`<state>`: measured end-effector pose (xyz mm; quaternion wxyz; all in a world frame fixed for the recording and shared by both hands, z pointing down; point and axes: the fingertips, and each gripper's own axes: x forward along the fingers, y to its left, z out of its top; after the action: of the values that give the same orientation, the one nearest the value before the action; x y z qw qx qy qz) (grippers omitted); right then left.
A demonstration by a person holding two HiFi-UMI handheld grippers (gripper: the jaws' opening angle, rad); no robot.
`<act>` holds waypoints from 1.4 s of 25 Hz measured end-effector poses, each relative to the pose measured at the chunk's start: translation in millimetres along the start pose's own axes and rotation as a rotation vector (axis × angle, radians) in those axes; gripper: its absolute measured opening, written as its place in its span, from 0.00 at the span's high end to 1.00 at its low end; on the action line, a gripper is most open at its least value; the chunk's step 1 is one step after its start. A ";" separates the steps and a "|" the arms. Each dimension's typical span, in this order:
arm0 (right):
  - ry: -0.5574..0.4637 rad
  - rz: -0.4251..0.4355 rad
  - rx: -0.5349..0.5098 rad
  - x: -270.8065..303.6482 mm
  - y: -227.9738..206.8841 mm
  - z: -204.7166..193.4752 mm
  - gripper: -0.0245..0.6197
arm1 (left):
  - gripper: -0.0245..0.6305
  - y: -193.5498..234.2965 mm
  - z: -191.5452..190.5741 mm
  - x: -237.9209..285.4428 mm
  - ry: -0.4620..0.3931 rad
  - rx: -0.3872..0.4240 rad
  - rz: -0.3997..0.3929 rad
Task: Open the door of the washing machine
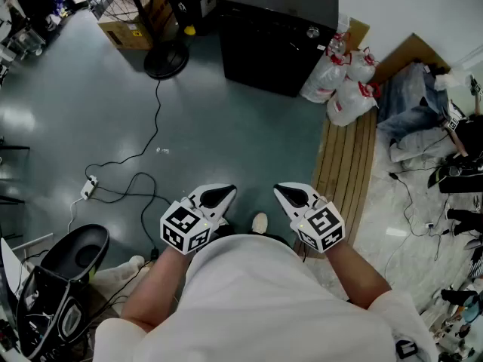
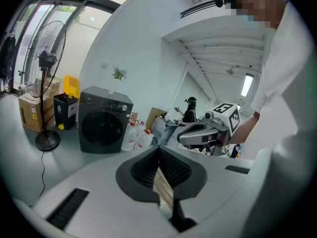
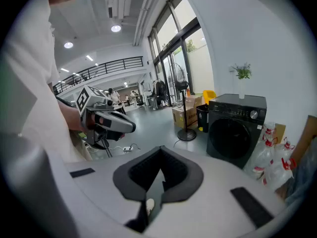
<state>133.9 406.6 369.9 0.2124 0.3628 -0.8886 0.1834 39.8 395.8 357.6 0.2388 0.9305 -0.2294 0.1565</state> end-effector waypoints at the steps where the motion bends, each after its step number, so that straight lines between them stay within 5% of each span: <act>1: -0.003 0.000 -0.002 -6.1 -1.5 -1.4 0.95 | 0.94 -5.8 -0.7 1.8 0.003 0.004 0.008; 9: -0.037 0.016 -0.005 -28.0 -23.9 -3.5 0.95 | 0.94 -20.3 -2.8 7.1 -0.007 0.005 0.096; 15: -0.025 0.055 -0.013 1.5 -26.7 11.9 0.95 | 0.94 6.4 6.7 3.0 -0.016 -0.006 0.123; 20: -0.015 0.028 -0.010 49.4 -44.0 35.6 0.94 | 0.94 63.3 25.2 12.2 -0.020 0.011 0.086; 22: -0.014 0.025 0.011 75.7 -51.5 51.6 0.82 | 0.94 93.7 40.7 13.0 -0.032 0.030 0.058; 30: 0.015 -0.013 -0.043 192.0 -74.8 123.0 0.86 | 0.93 216.5 91.7 -14.4 -0.028 0.093 0.020; 35: 0.114 0.000 -0.166 258.1 -89.9 138.4 0.87 | 0.94 279.5 101.0 -36.3 -0.049 0.042 0.063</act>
<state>-1.8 133.7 400.5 0.2918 0.3329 -0.8873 0.1292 -112.7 138.3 362.6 0.2087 0.9311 -0.2611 0.1460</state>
